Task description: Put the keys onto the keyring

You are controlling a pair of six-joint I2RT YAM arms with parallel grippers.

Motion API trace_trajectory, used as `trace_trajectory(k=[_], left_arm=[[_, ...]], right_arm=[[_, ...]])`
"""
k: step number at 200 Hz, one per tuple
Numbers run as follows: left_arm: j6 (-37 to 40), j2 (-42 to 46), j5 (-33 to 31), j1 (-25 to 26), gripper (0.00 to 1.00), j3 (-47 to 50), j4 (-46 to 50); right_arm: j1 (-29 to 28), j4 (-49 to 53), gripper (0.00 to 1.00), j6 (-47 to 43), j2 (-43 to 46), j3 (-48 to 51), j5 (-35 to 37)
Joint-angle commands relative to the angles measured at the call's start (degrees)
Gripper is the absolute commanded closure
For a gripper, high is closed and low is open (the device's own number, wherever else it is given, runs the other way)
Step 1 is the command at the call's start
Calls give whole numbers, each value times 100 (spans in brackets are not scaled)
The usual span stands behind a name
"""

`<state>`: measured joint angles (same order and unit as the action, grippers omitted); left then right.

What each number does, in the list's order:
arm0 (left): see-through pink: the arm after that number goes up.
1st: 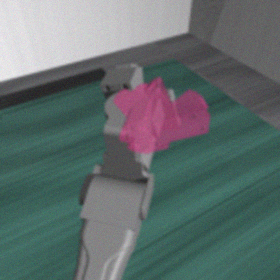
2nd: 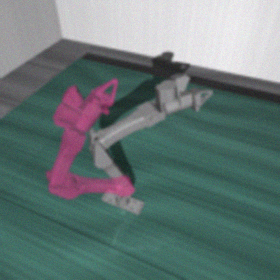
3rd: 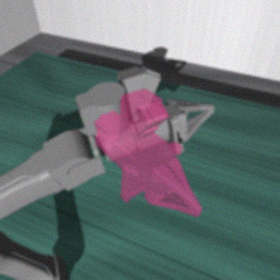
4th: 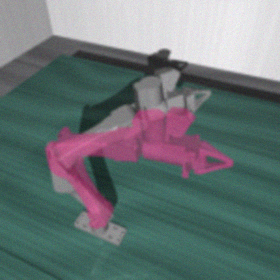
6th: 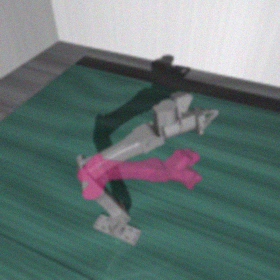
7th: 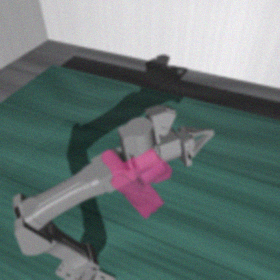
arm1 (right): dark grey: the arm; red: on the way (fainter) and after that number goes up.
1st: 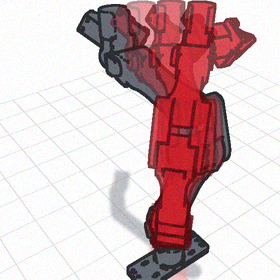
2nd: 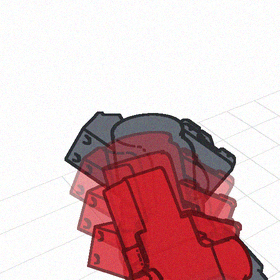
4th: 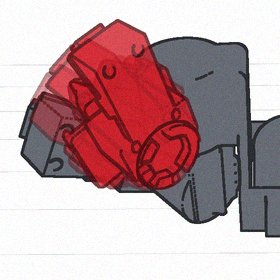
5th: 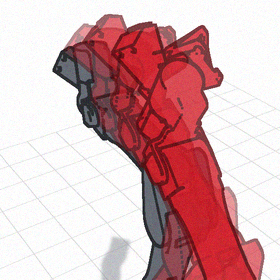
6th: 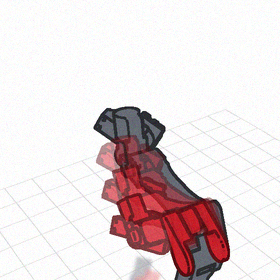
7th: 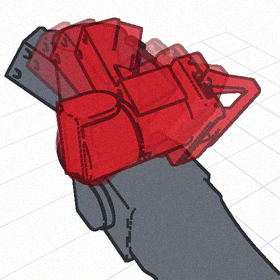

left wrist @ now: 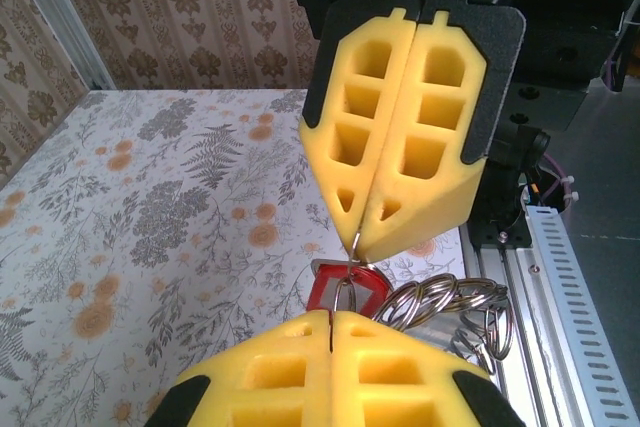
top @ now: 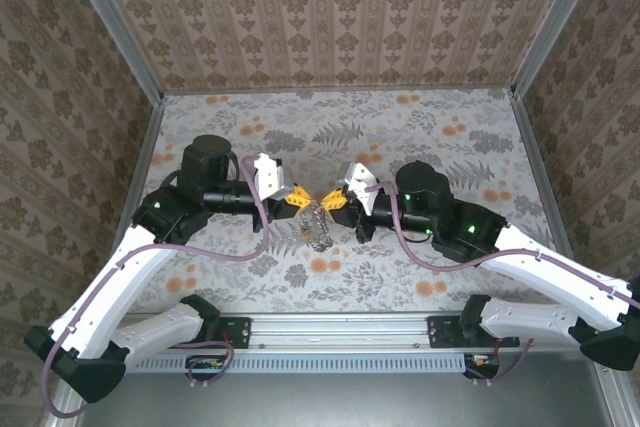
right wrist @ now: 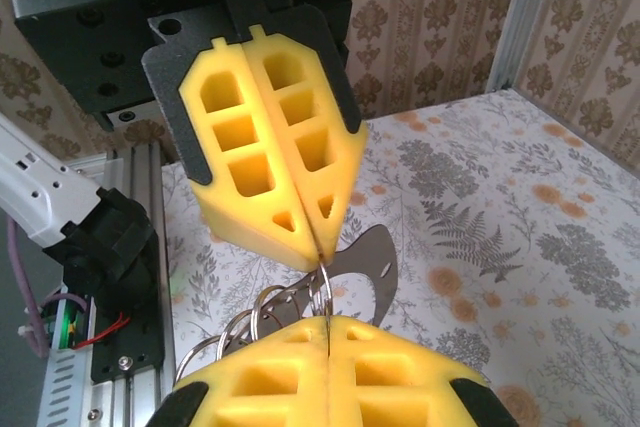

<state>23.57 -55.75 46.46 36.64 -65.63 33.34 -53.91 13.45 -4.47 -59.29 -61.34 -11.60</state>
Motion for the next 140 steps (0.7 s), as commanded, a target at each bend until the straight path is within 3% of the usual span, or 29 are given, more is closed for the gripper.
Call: trace_trajectory(k=[1, 140], left_arm=[[-116, 119, 136, -26, 100, 6, -188], [-116, 122, 127, -26, 100, 1, -196]], right_arm=[[-32, -46, 100, 60, 100, 65, 311], [-33, -99, 100, 87, 140, 162, 95]])
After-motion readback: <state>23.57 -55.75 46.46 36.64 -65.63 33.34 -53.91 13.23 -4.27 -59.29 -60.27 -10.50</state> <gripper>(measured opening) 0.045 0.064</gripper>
